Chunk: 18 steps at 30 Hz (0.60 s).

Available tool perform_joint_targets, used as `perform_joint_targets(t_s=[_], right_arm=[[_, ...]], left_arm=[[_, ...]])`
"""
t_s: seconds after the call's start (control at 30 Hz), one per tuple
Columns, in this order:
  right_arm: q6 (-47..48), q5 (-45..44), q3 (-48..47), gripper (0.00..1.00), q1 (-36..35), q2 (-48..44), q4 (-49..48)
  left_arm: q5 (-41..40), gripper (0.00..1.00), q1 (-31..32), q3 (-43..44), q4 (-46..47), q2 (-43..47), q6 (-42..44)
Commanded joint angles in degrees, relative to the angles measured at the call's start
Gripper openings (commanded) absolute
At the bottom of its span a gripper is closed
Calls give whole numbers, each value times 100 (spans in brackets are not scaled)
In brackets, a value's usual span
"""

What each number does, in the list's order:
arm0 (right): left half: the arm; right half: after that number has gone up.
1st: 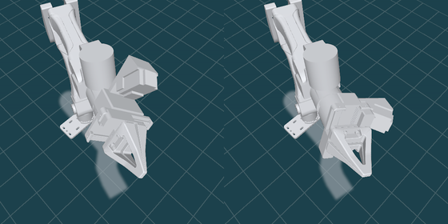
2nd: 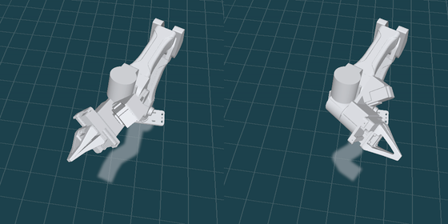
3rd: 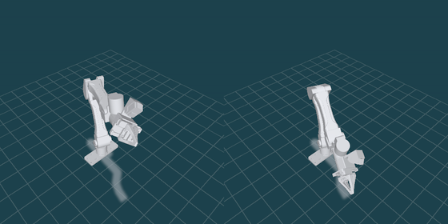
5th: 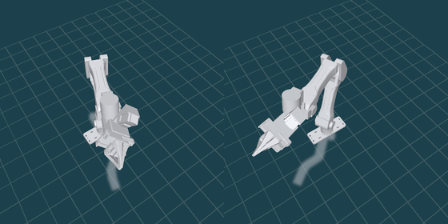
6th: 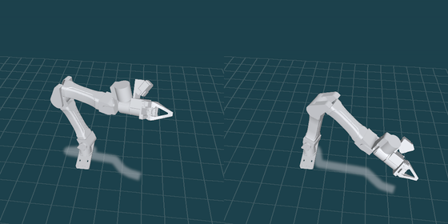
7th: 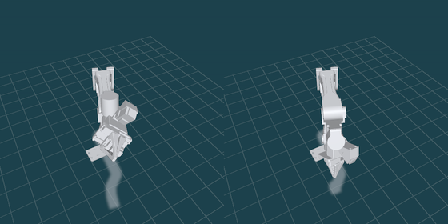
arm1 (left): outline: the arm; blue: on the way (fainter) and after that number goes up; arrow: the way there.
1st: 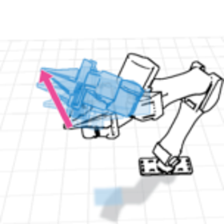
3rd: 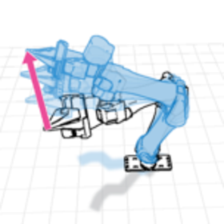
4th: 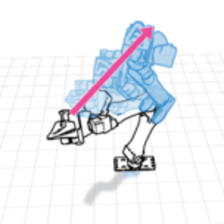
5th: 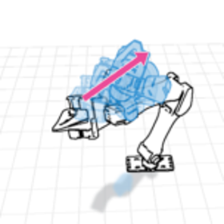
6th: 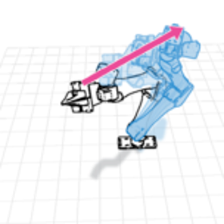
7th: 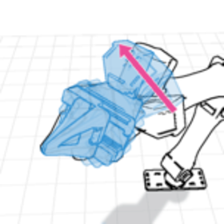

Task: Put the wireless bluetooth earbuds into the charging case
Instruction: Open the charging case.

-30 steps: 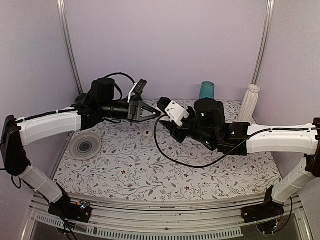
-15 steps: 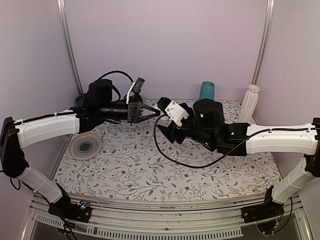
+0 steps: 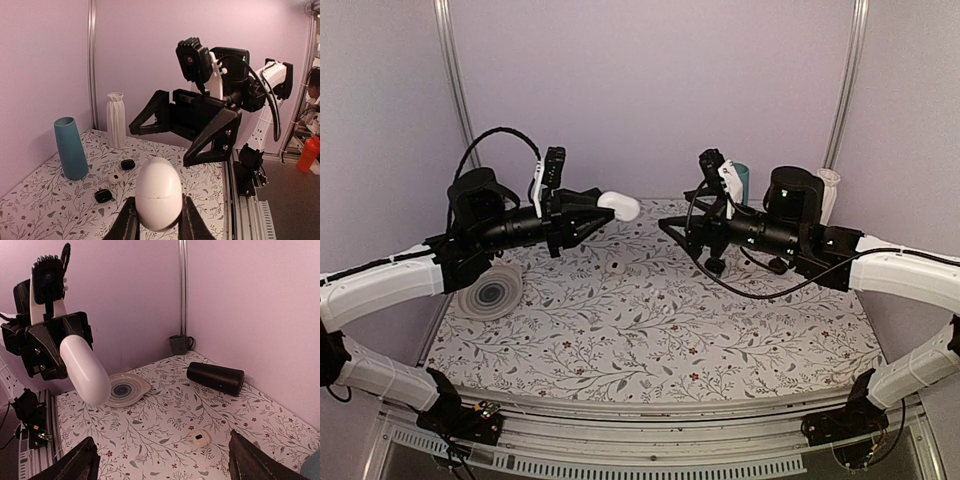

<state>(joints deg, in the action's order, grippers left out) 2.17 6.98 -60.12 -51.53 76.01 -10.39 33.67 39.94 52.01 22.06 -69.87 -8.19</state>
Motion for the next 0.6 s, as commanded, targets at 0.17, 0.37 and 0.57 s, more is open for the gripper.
perform_joint_targets(t_s=[0.17, 0.37, 0.57], right_arm=[[-1073, 2180, -165, 89, 187, 267, -693], [-1196, 2100, -234, 89, 195, 441, -890], [-1448, 2012, -291, 89, 198, 564, -1041]], left_arm=[[509, 0, 44, -56, 844, -254, -343], [975, 0, 44, -66, 1134, -480, -691], [1332, 0, 57, -68, 1263, -598, -830]])
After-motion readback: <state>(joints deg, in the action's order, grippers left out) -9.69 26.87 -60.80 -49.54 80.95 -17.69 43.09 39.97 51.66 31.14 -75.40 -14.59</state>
